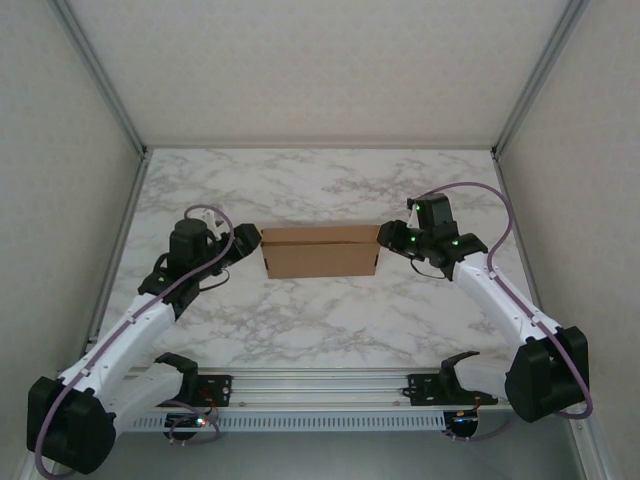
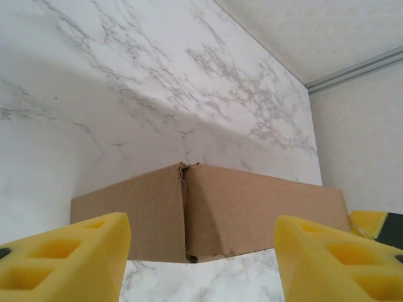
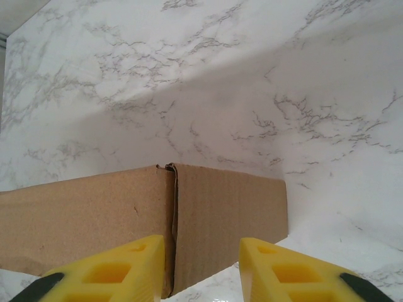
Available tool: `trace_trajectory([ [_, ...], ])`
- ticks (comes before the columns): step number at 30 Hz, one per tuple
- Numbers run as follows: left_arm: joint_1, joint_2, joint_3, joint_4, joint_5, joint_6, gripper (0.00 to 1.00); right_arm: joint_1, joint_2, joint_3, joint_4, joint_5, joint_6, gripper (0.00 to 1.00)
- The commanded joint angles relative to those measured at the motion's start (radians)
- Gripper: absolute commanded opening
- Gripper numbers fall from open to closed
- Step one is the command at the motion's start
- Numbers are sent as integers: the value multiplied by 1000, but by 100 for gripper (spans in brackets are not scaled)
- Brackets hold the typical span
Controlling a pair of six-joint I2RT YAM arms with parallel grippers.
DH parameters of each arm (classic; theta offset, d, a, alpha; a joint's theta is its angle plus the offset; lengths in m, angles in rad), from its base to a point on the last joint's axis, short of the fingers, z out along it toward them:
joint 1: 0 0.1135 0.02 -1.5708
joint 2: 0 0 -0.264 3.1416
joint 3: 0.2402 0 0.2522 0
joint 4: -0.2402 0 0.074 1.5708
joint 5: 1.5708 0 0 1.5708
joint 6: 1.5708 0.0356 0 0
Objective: Fold the paper box
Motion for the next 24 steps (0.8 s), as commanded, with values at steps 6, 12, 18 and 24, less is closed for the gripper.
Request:
trace_trajectory([
  [6,12,47,-25,66,97,0,59,-5,40,-8,-108,25,-15,35],
  [12,14,88,-114,94,65,-32,53,-4,43,-11,-108,27,-15,35],
  [18,17,90,-201,140,52,-88,46,-4,43,-11,-115,32,-17,35],
  [24,17,94,-197,117,32,-76,43,-4,32,-7,-110,14,-22,37],
])
